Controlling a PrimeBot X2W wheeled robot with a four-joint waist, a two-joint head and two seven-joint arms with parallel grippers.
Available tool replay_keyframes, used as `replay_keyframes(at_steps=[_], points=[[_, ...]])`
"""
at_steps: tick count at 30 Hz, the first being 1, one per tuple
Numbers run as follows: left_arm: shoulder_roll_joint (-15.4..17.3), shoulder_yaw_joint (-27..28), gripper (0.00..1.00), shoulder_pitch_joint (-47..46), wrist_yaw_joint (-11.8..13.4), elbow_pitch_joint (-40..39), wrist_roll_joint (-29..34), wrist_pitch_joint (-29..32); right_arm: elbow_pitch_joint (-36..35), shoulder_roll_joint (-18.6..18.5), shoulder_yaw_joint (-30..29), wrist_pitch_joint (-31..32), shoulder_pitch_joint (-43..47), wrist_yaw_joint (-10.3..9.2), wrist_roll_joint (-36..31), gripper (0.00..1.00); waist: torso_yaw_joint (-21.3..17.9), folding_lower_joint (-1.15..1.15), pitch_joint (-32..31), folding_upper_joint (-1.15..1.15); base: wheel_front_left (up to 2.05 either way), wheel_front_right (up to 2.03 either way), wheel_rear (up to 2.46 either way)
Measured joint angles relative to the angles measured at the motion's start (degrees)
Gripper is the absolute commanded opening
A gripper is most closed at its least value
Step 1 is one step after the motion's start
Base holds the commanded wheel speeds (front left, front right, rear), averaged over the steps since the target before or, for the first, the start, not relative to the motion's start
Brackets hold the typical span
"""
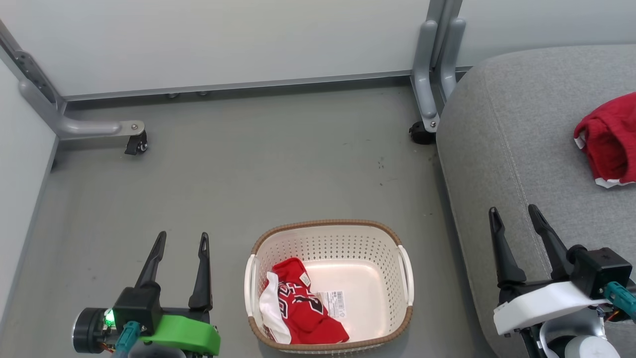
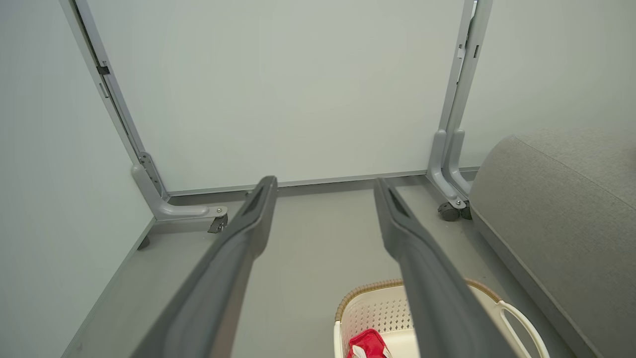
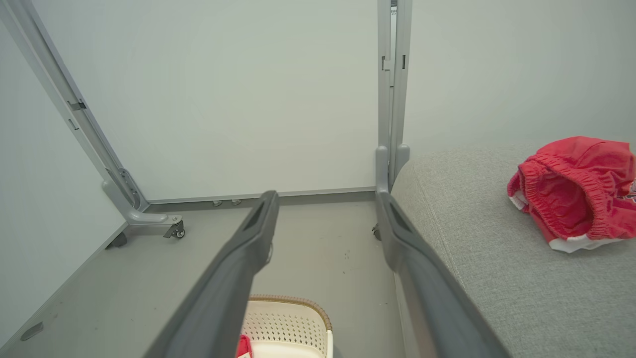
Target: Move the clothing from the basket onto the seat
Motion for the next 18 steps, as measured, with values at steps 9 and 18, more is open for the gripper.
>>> replay_keyframes(at_steps=[9, 18], points=[[-0.60, 0.38, 1.00, 0.36, -0.38, 0.98, 0.26, 0.00, 0.09, 0.02, -0.11, 0.45, 0.31, 0.00, 0.35, 1.00, 0.06, 0.00, -0.68, 0.00, 0.00, 0.00, 0.00], [-0.92, 0.65, 1.00, 0.31, -0.47, 1.81, 0.45, 0.00, -0.01, 0.03, -0.07, 0.57, 0.31, 0.00, 0.35, 1.00, 0.35, 0.00, -0.66, 0.00, 0.00, 0.00, 0.00]])
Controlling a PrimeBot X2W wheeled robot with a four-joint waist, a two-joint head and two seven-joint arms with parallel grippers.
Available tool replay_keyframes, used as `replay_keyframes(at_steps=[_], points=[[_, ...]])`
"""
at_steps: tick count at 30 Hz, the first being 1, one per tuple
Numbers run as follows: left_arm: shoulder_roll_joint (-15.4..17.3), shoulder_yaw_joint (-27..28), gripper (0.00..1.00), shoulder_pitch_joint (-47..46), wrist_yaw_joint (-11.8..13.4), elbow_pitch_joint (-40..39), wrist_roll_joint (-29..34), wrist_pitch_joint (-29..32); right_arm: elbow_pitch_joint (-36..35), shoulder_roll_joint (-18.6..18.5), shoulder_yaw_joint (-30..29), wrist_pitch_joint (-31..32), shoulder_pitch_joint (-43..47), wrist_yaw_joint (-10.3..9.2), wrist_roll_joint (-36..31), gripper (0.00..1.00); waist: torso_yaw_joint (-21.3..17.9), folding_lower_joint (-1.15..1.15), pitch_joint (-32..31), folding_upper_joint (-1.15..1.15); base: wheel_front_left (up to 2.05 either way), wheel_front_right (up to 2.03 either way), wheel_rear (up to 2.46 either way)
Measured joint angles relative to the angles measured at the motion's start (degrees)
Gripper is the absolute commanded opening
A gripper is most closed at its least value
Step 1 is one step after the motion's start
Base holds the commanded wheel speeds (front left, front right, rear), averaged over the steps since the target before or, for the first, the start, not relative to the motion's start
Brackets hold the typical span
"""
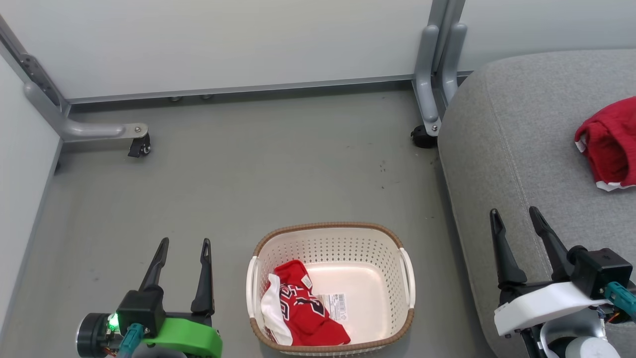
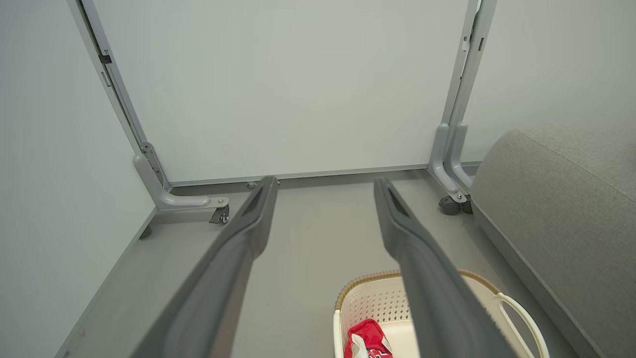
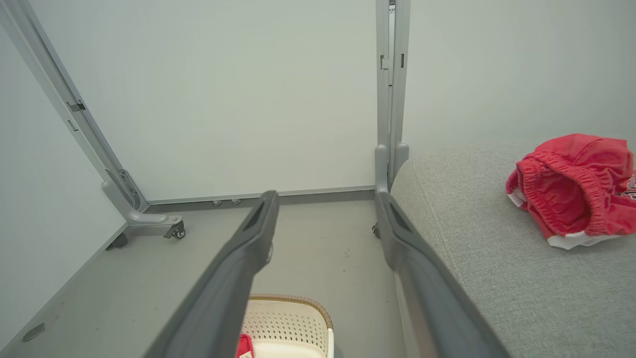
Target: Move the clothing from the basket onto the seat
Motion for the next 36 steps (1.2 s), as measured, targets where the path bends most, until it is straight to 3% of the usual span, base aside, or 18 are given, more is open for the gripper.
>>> replay_keyframes(at_steps=[10, 20, 36], points=[[-0.46, -1.08, 1.00, -2.51, -0.68, -0.21, 0.94, 0.00, -1.25, 0.01, -0.85, 0.25, -0.53, 0.00, -0.10, 1.00, 0.73, 0.00, 1.66, 0.00, 0.00, 0.00, 0.00], [-1.42, -6.83, 1.00, -12.70, -1.99, 3.08, 3.30, -0.01, -4.81, 0.02, -0.53, 0.23, -6.50, 0.00, -0.77, 1.00, 0.99, 0.00, 9.10, 0.00, 0.00, 0.00, 0.00], [-1.82, -20.91, 1.00, -31.83, -5.25, 27.09, 8.67, 2.69, -6.44, -0.25, 3.79, -3.54, -18.72, 0.00, -0.71, 1.00, -2.29, 0.01, 26.19, 0.00, 0.00, 0.00, 0.00]])
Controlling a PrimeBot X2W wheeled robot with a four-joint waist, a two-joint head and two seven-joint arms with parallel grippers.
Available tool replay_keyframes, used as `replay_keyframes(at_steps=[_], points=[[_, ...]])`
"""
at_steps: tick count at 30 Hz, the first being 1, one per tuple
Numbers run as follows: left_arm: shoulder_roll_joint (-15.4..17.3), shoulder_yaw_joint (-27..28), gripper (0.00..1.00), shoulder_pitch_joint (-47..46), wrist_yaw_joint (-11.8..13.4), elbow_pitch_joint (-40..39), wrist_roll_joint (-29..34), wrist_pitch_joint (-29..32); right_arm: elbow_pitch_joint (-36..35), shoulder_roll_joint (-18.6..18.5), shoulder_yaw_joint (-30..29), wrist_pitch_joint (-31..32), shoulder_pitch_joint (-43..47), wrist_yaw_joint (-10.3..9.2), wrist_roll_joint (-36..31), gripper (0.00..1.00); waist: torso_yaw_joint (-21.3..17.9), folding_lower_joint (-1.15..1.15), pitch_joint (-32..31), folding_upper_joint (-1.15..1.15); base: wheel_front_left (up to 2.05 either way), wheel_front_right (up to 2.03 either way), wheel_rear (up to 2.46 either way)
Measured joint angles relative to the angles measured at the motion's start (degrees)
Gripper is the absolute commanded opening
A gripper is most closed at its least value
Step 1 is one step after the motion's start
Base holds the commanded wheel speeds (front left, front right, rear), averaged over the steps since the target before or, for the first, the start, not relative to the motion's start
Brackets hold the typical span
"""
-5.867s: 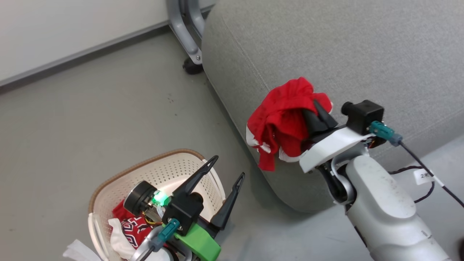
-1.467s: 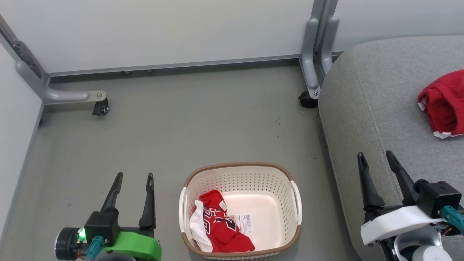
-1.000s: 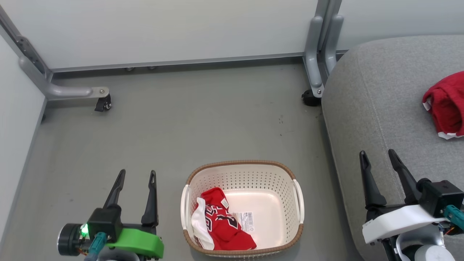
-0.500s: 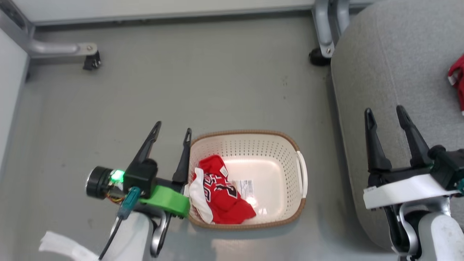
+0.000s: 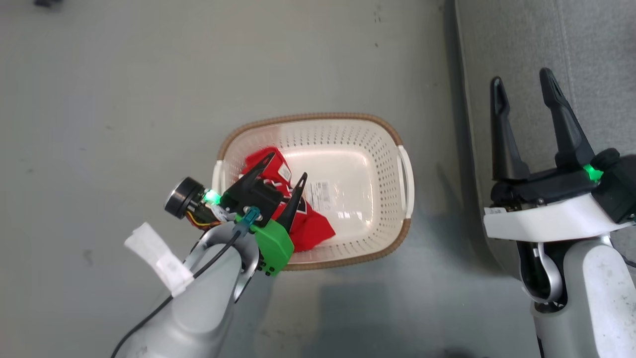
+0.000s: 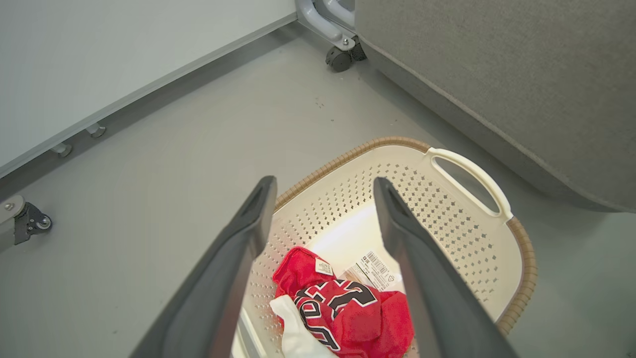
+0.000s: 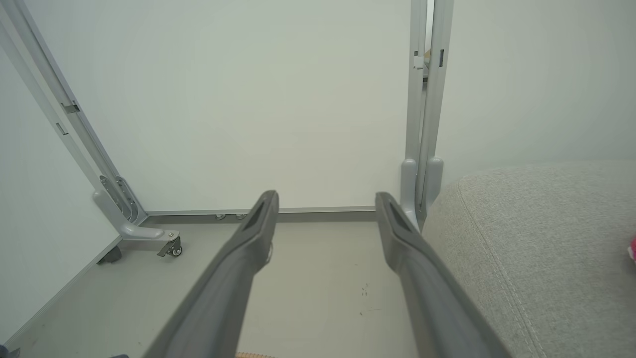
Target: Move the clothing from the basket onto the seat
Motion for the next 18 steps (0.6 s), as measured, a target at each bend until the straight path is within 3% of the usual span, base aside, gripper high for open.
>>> replay_keyframes(at_steps=[10, 18], points=[[0.26, -4.10, 1.00, -11.13, -0.47, 15.79, 0.41, 3.20, 1.29, 0.09, 4.08, -4.00, -5.65, 0.00, 1.53, 1.00, -4.06, 0.00, 10.65, 0.00, 0.00, 0.00, 0.00], [2.29, -6.78, 1.00, -17.57, -0.54, 23.88, -0.25, 4.38, 3.98, 0.13, 6.65, -7.00, -8.82, 0.00, 3.87, 1.00, -8.11, 0.01, 18.08, 0.00, 0.00, 0.00, 0.00]])
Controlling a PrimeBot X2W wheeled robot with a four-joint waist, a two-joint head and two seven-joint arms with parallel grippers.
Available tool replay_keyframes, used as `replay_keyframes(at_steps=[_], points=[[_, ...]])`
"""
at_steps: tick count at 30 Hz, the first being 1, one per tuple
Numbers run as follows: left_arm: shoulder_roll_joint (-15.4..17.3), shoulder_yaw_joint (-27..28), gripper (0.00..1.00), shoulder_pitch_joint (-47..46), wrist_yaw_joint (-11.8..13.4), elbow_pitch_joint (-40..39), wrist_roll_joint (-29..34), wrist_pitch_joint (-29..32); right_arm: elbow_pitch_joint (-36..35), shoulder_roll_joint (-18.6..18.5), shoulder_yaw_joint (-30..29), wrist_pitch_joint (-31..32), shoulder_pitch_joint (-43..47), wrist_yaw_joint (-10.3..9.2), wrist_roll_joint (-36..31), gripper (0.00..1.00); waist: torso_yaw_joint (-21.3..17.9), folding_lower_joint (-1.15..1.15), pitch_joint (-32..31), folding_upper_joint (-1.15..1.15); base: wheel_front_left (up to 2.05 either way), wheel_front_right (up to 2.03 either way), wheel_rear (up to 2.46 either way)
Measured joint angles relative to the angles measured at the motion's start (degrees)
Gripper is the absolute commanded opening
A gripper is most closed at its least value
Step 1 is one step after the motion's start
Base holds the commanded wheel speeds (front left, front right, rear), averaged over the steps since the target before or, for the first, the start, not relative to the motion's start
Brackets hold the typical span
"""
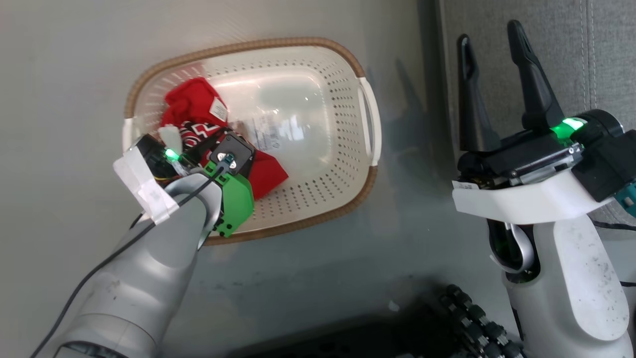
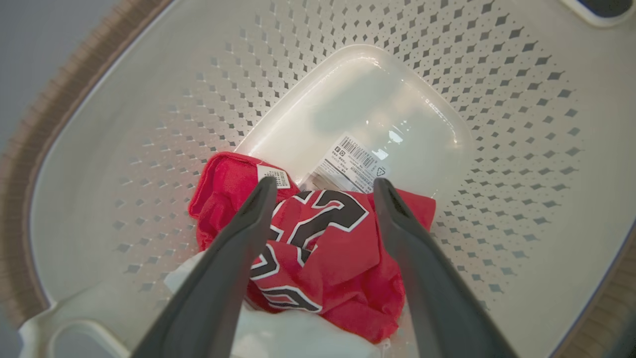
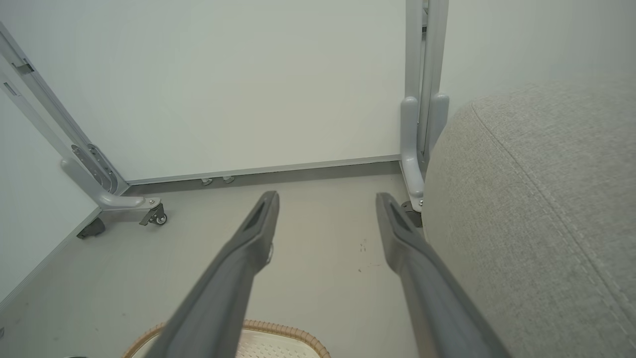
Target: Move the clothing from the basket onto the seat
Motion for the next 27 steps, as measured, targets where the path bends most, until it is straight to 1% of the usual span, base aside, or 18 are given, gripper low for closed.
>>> replay_keyframes(at_steps=[9, 13, 23, 27], points=[[2.97, -2.04, 1.00, -5.16, -0.01, 6.27, -0.82, 2.87, 2.70, 0.03, 3.05, -1.68, -2.85, 0.00, 3.48, 1.00, -5.10, 0.00, 6.57, 0.00, 0.00, 0.00, 0.00], [3.64, -2.89, 1.00, -6.40, -0.01, 8.01, -0.90, 4.17, 3.55, 0.04, 4.17, -1.77, -3.41, 0.00, 4.58, 1.00, -7.05, 0.00, 8.45, 0.00, 0.00, 0.00, 0.00], [6.72, -5.79, 1.00, -9.04, 0.08, 10.55, 0.07, 11.12, 3.26, 0.07, 5.67, -1.93, -4.63, 0.00, 6.87, 1.00, -10.68, 0.00, 11.80, 0.00, 0.00, 0.00, 0.00], [7.14, -6.60, 1.00, -9.40, 0.31, 10.85, 0.48, 14.01, 3.28, 0.08, 6.10, -1.93, -4.98, 0.00, 7.20, 1.00, -11.51, -0.01, 12.49, 0.00, 0.00, 0.00, 0.00]])
